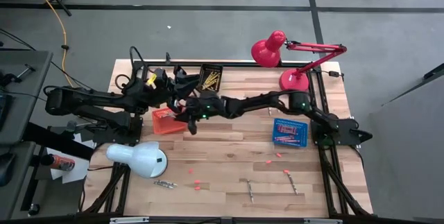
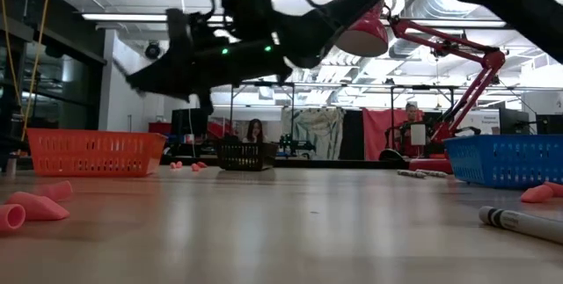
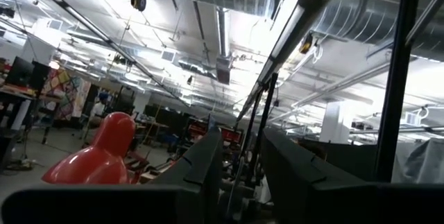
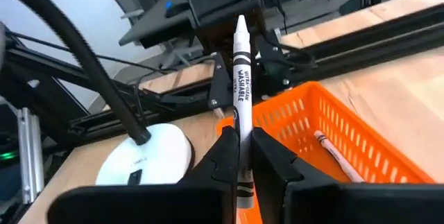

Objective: Sort crayons

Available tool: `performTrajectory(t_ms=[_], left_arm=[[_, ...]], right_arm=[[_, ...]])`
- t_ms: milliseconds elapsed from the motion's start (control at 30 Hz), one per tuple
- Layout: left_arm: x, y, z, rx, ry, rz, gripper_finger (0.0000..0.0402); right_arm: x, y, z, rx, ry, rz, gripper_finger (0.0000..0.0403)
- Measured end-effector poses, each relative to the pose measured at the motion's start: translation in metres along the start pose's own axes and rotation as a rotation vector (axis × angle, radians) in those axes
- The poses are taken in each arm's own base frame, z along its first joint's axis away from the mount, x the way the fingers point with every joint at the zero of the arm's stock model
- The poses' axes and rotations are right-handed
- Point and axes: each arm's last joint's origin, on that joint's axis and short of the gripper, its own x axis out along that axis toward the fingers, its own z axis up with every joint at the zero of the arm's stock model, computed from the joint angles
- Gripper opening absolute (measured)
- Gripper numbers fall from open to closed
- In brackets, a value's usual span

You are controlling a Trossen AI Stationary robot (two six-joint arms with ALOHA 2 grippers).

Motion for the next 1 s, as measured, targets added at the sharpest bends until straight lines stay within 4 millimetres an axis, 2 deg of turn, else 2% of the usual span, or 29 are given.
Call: performTrajectory(t_ms=[233,567,700,800,933,1000], left_arm=[[0.000,-0.001,0.000,-0.002,-0.001,-0.004,0.0090],[0.000,-0.001,0.000,-0.002,-0.001,-0.004,0.0090],[0.000,-0.001,0.002,0.001,-0.015,-0.005,0.0090],[0.000,-0.002,0.004,0.020,-0.040,-0.002,0.0090],[-0.002,-0.003,0.009,0.022,-0.058,-0.009,0.0090],[-0.003,-0.004,0.011,0.021,-0.064,-0.011,0.0090]], right_arm=[[0.009,-0.001,0.002,0.002,0.031,-0.019,0.0049],[0.004,-0.011,0.009,0.018,0.047,-0.006,0.0182],[-0.012,-0.020,0.031,-0.009,0.083,0.011,0.0199],[-0.029,-0.025,0.044,-0.061,0.185,0.012,0.0200],[-0.055,-0.027,0.053,-0.079,0.365,0.064,0.0201],[-0.068,-0.027,0.051,-0.087,0.479,0.095,0.0201]])
